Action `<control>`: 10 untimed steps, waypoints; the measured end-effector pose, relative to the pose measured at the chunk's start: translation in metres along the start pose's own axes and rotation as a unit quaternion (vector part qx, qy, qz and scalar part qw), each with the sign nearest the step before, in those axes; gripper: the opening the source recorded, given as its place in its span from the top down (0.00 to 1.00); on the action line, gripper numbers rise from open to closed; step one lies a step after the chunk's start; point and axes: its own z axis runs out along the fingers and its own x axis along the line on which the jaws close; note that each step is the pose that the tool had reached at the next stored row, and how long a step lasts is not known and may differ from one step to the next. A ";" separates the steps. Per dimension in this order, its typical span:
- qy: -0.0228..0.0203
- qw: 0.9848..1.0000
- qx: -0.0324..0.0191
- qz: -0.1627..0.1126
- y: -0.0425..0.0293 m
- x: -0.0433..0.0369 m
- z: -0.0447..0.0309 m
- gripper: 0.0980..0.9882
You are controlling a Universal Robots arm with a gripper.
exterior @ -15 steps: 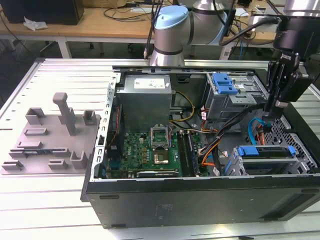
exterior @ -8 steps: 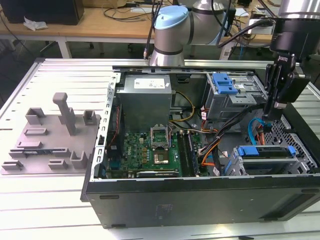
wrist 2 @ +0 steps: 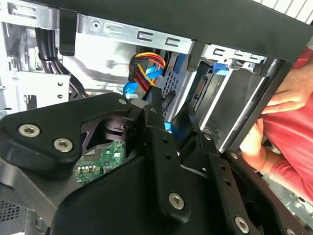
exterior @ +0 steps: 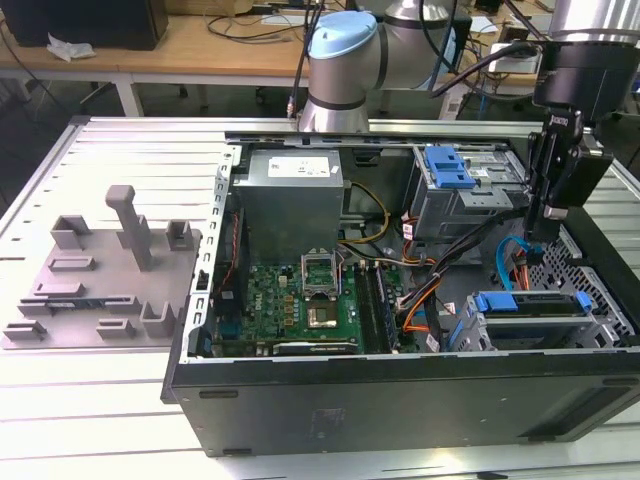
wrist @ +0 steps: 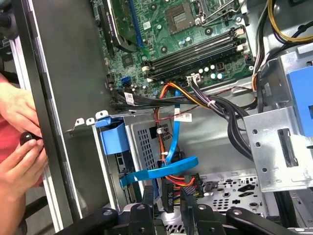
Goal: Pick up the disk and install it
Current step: 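Insert the first disk wire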
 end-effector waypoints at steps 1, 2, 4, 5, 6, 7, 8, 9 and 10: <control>0.001 1.000 0.000 0.000 0.0000 -0.0001 0.0000 0.71; 0.001 1.000 0.000 0.000 0.0001 -0.0003 -0.0001 0.71; 0.006 1.000 0.002 0.000 0.0011 -0.0032 -0.0011 0.71; 0.007 1.000 0.003 0.001 0.0018 -0.0044 -0.0012 0.71; 0.009 1.000 0.006 0.001 0.0028 -0.0062 -0.0017 0.71; 0.011 1.000 0.008 0.002 0.0037 -0.0075 -0.0021 0.71; 0.014 1.000 0.011 0.003 0.0051 -0.0088 -0.0024 0.71; 0.016 1.000 0.013 0.003 0.0060 -0.0093 -0.0019 0.71; 0.018 1.000 0.014 0.002 0.0064 -0.0095 -0.0014 0.71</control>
